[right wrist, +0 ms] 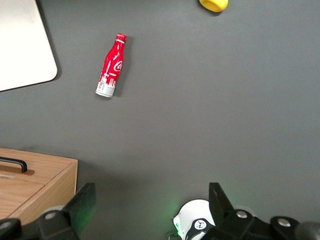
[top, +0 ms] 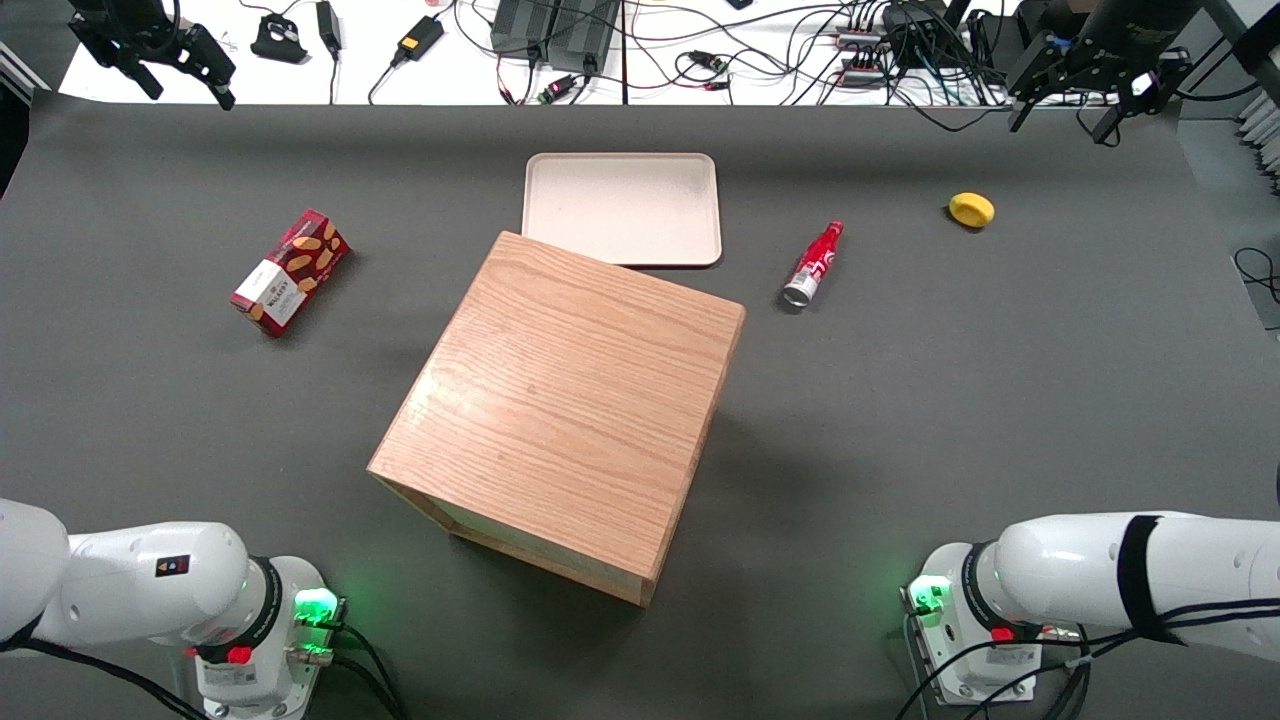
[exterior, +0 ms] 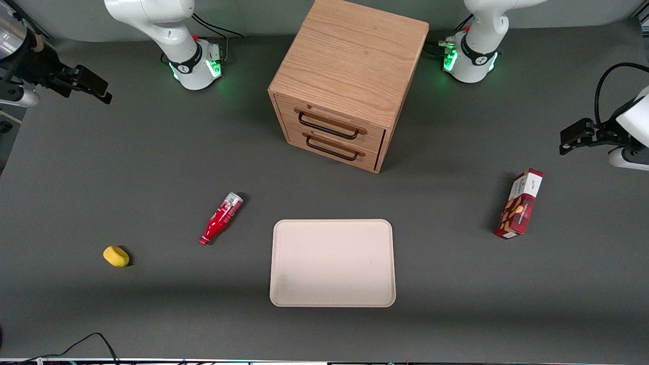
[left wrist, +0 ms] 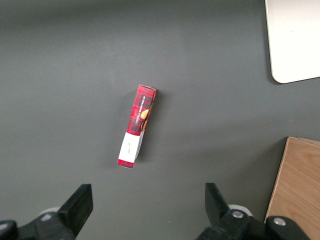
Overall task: Place coke bottle on tray
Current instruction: 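Move the open right gripper above the red Coca-Cola bottle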
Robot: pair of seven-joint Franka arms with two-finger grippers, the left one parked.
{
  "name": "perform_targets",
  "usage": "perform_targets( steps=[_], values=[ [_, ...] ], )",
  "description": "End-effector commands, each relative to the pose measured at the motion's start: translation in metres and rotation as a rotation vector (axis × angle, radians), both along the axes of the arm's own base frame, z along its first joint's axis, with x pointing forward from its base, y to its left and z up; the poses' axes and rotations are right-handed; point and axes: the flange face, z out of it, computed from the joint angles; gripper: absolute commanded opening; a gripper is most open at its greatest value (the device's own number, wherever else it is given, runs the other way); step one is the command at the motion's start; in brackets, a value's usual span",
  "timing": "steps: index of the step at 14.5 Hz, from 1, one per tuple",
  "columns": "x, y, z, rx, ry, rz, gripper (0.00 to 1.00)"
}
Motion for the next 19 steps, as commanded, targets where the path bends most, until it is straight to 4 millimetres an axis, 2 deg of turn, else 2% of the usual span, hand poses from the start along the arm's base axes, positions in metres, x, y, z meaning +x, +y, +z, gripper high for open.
perform_targets(
  steps=[1, 5, 8, 14, 15, 16, 17, 19],
  values=[
    [0.004, -0.006, 0.009, 0.030, -0.009, 0.002, 1.00],
    [0.007, -0.006, 0.006, 0.030, -0.004, -0.002, 1.00],
    [0.007, 0.002, 0.004, 0.027, 0.001, 0.012, 1.00],
    [0.009, 0.004, 0.008, 0.027, -0.008, 0.012, 1.00],
    [0.019, 0.011, 0.013, 0.027, -0.020, 0.014, 1.00],
    [0.033, 0.033, 0.017, 0.025, -0.033, -0.003, 1.00],
    [0.050, 0.053, 0.014, 0.025, -0.031, -0.053, 1.00],
    [0.079, 0.092, -0.014, 0.026, 0.010, -0.136, 1.00]
  ],
)
